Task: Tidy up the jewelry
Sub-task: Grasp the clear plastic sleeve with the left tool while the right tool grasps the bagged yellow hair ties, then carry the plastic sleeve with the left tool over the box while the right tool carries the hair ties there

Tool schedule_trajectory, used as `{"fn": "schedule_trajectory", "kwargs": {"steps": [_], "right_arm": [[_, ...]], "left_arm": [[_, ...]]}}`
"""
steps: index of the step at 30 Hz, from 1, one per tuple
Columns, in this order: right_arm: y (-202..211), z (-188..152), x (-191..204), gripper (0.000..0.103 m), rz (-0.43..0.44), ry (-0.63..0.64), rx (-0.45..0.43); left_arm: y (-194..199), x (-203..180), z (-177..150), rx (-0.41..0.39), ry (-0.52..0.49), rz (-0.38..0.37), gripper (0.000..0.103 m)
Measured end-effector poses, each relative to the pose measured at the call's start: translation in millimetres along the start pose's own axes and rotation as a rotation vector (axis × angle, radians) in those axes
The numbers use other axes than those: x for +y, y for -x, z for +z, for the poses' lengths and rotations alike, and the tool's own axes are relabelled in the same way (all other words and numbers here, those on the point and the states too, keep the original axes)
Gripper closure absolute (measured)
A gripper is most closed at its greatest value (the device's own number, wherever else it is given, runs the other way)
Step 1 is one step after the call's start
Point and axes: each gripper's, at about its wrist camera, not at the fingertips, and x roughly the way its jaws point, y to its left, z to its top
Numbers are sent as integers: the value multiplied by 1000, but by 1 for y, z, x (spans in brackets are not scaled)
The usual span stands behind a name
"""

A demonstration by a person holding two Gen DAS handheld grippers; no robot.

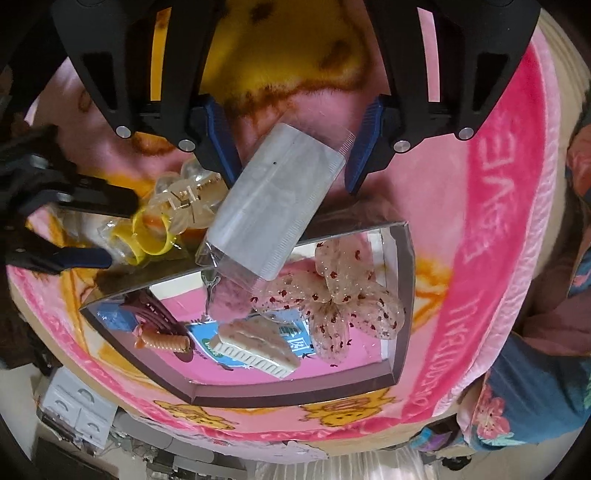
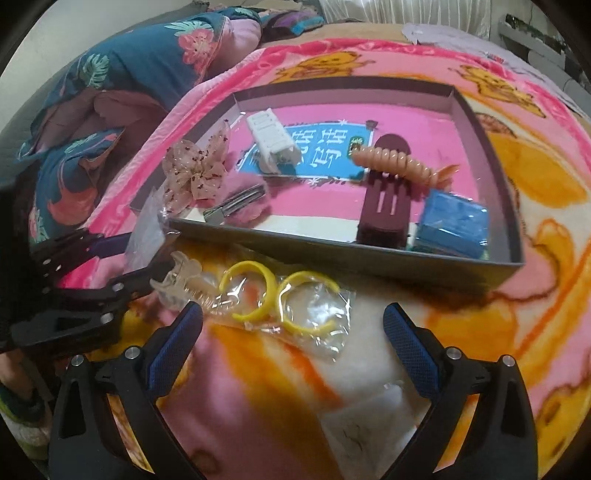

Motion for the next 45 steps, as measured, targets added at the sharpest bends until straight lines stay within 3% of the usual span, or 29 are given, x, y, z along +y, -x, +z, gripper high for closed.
{"fn": "schedule_trajectory", "kwargs": {"steps": [3,4,7,9,13,18,20,23,24,26,33,34,37,45], "right_arm": [[-4,1,2,25,-5,6,-9],[-3,0,3,36,2,9,-16],[2,-1,3,53,16,10,-37],[7,-4,1,55,57,-11,-42],[17,-10,4,56,69,-6,-64],[41,-18,5,56,59,5,-123],[53,-20,2,56,58,-3,-148],[64,-24,-2,56,52,-7,-173],[67,-25,-3,56,44,-8,-180],[71,-25,-5,56,37,-12,-189],[78,-25,-5,56,37,-10,-211],[79,-25,-5,56,36,-9,-216],[85,-24,-7,56,36,-12,-235],[109,-20,-15,56,49,-36,-310]], "left_arm": [[7,6,-4,-12,32,-12,56],[9,8,-4,-15,45,-13,56],[16,15,-8,-25,83,-26,56],[21,19,-10,-35,102,-26,56],[30,23,-15,-54,124,-31,58],[40,25,-19,-78,144,-47,66],[43,24,-20,-85,145,-43,77],[40,23,-21,-71,141,-48,78],[38,23,-22,-65,141,-45,77],[32,25,-23,-52,161,-39,55],[8,19,-27,26,142,13,52],[6,19,-28,31,145,16,54],[8,21,-27,23,156,4,73],[42,17,-24,-71,167,-30,75]]}}
